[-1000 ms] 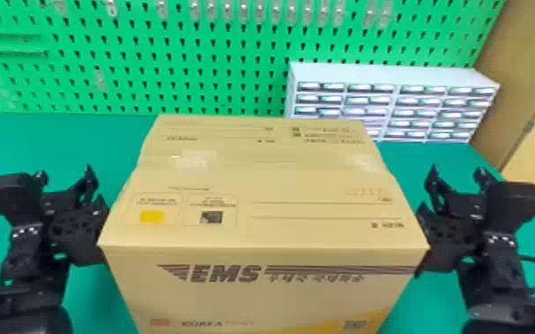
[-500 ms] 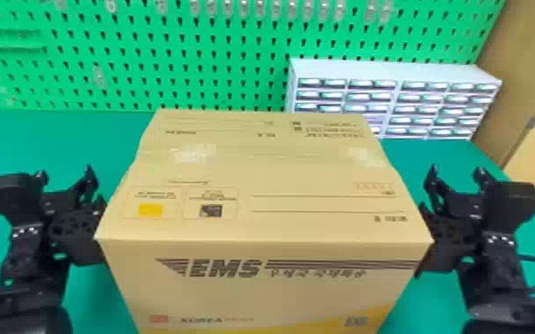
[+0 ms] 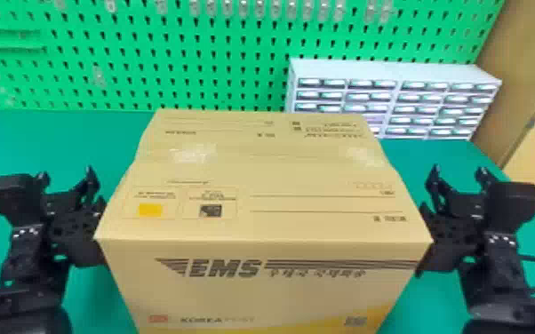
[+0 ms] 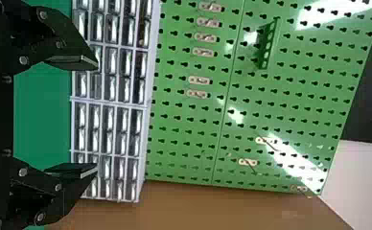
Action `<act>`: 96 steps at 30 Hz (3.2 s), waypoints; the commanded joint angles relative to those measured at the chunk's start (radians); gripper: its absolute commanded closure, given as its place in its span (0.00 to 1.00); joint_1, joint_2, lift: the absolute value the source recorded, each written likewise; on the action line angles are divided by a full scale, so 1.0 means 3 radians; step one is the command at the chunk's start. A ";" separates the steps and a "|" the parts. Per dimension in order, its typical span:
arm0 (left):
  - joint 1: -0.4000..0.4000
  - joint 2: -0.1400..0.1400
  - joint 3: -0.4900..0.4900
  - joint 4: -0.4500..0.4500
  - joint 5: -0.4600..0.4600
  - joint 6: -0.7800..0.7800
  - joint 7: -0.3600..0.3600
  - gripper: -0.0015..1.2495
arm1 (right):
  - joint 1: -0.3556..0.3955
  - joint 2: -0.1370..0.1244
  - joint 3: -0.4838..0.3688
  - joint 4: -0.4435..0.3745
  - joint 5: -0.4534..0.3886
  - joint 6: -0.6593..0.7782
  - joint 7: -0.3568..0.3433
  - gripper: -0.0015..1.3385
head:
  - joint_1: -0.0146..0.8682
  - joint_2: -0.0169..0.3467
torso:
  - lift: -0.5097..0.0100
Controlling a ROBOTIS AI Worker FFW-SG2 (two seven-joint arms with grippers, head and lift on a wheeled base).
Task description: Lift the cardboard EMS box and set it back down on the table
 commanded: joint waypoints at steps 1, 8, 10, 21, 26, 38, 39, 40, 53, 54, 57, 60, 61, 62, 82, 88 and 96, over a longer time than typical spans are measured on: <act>-0.0010 0.0000 -0.0050 0.0000 0.0017 0.0041 -0.0050 0.37 | -0.0036 -0.0012 0.0047 0.0025 0.0000 -0.0001 0.0000 0.38 | 0.78 0.01 | 0.79; 0.0005 0.0000 -0.0198 -0.0005 0.0104 0.0077 -0.0106 0.37 | -0.0118 -0.0012 0.0175 0.0117 0.0000 -0.0016 0.0000 0.38 | 0.78 0.01 | 0.79; 0.0010 0.0000 -0.0244 0.0000 0.0114 0.0077 -0.0111 0.37 | -0.0138 -0.0022 0.0221 0.0153 0.0000 -0.0026 0.0000 0.38 | 0.78 0.01 | 0.79; 0.0000 0.0000 -0.0428 0.0000 0.0165 0.0118 -0.0167 0.37 | -0.0241 -0.0053 0.0507 0.0301 -0.0036 -0.0026 0.0000 0.38 | 0.78 0.01 | 0.79; -0.0015 0.0000 -0.0489 0.0000 0.0165 0.0159 -0.0224 0.37 | -0.0271 -0.0063 0.0594 0.0332 -0.0046 -0.0026 0.0000 0.38 | 0.78 0.01 | 0.79; -0.0041 0.0000 -0.0494 0.0000 0.0206 0.0164 -0.0275 0.37 | -0.0266 -0.0073 0.0589 0.0337 -0.0056 -0.0026 0.0000 0.38 | 0.78 0.01 | 0.79; -0.0051 0.0000 -0.0494 0.0000 0.0211 0.0164 -0.0285 0.37 | -0.0266 -0.0073 0.0584 0.0337 -0.0061 -0.0026 0.0000 0.38 | 0.78 0.01 | 0.79; -0.0061 0.0000 -0.0494 0.0000 0.0216 0.0169 -0.0300 0.37 | -0.0271 -0.0078 0.0589 0.0337 -0.0066 -0.0026 0.0000 0.38 | 0.78 0.01 | 0.79; -0.0317 0.0000 -0.0469 -0.0046 0.0226 0.0235 -0.0443 0.37 | -0.0506 -0.0150 0.0645 0.0301 -0.0153 -0.0032 0.0000 0.38 | 0.78 0.01 | 0.79; -0.0348 0.0000 -0.0459 -0.0056 0.0221 0.0235 -0.0459 0.37 | -0.0527 -0.0155 0.0650 0.0301 -0.0153 -0.0026 0.0000 0.38 | 0.78 0.01 | 0.79; -0.0399 0.0000 -0.0448 -0.0076 0.0211 0.0235 -0.0464 0.37 | -0.0593 -0.0181 0.0676 0.0301 -0.0153 -0.0032 0.0000 0.38 | 0.78 0.01 | 0.79; -0.0450 0.0000 -0.0438 -0.0107 0.0175 0.0235 -0.0474 0.37 | -0.0665 -0.0196 0.0696 0.0301 -0.0153 -0.0037 0.0000 0.38 | 0.78 0.01 | 0.79; -0.0470 0.0000 -0.0433 -0.0122 0.0165 0.0235 -0.0479 0.37 | -0.0680 -0.0201 0.0701 0.0301 -0.0153 -0.0047 0.0000 0.38 | 0.78 0.01 | 0.79; -0.0486 0.0000 -0.0433 -0.0133 0.0150 0.0241 -0.0489 0.37 | -0.0701 -0.0206 0.0701 0.0301 -0.0153 -0.0052 0.0000 0.38 | 0.78 0.01 | 0.79; -0.0614 0.0005 -0.0382 -0.0214 0.0093 0.0322 -0.0505 0.37 | -0.0813 -0.0222 0.0691 0.0296 -0.0143 -0.0062 0.0000 0.38 | 0.78 0.01 | 0.79; -0.0608 0.0005 -0.0382 -0.0220 0.0083 0.0348 -0.0505 0.37 | -0.0813 -0.0216 0.0676 0.0291 -0.0143 -0.0057 0.0000 0.38 | 0.78 0.01 | 0.79; -0.0608 0.0005 -0.0387 -0.0230 0.0068 0.0358 -0.0505 0.37 | -0.0813 -0.0211 0.0671 0.0286 -0.0143 -0.0057 0.0000 0.38 | 0.78 0.01 | 0.79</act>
